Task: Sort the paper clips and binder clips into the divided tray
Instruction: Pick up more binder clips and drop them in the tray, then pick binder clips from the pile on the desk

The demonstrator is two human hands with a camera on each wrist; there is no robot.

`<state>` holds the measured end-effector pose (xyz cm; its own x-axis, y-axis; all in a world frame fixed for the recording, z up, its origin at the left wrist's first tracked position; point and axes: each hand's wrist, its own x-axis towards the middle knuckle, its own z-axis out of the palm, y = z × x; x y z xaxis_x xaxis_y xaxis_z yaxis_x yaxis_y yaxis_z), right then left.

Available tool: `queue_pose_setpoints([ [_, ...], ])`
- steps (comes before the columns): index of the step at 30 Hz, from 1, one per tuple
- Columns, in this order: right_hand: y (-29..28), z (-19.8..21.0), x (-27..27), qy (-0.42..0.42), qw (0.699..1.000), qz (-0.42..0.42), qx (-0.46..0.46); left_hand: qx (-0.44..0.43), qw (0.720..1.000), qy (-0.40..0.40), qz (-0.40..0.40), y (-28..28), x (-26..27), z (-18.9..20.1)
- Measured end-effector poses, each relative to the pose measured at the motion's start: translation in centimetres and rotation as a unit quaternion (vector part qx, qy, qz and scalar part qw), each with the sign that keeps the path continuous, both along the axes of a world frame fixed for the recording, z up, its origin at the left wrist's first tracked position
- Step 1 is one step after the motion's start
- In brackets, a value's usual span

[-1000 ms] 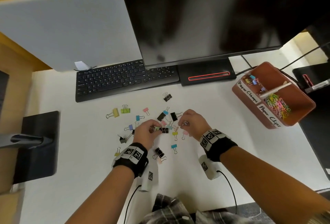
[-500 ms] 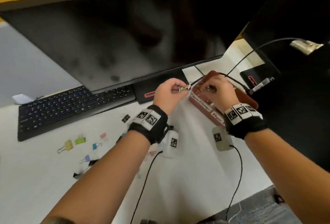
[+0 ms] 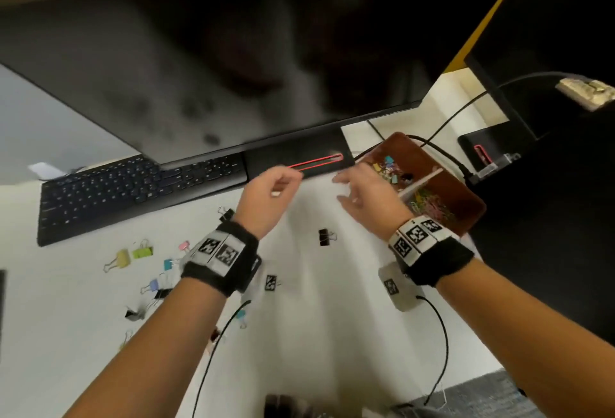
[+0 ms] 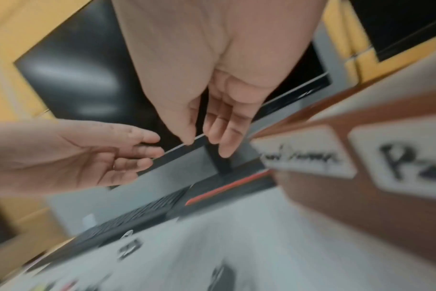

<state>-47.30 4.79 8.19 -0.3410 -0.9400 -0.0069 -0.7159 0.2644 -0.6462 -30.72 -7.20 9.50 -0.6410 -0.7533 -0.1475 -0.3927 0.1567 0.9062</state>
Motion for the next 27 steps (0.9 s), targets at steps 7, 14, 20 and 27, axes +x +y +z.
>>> queue_pose_setpoints([
  [7,-0.1,-5.5,7.3,0.054,0.948,0.111,0.292,0.009,0.968,-0.249,0.041,3.0,17.1,-6.2],
  [14,2.0,-7.4,10.3,0.045,0.963,0.069,0.255,-0.044,0.95,-0.301,-0.075,6.0,23.5,-9.8],
  [20,2.6,-7.1,13.0,0.011,0.975,0.052,0.218,-0.04,0.965,-0.25,-0.063,5.0,24.6,-10.2],
  [27,1.6,-6.8,17.3,-0.006,0.97,0.123,0.209,-0.016,0.988,-0.153,0.028,3.4,23.7,-9.2],
])
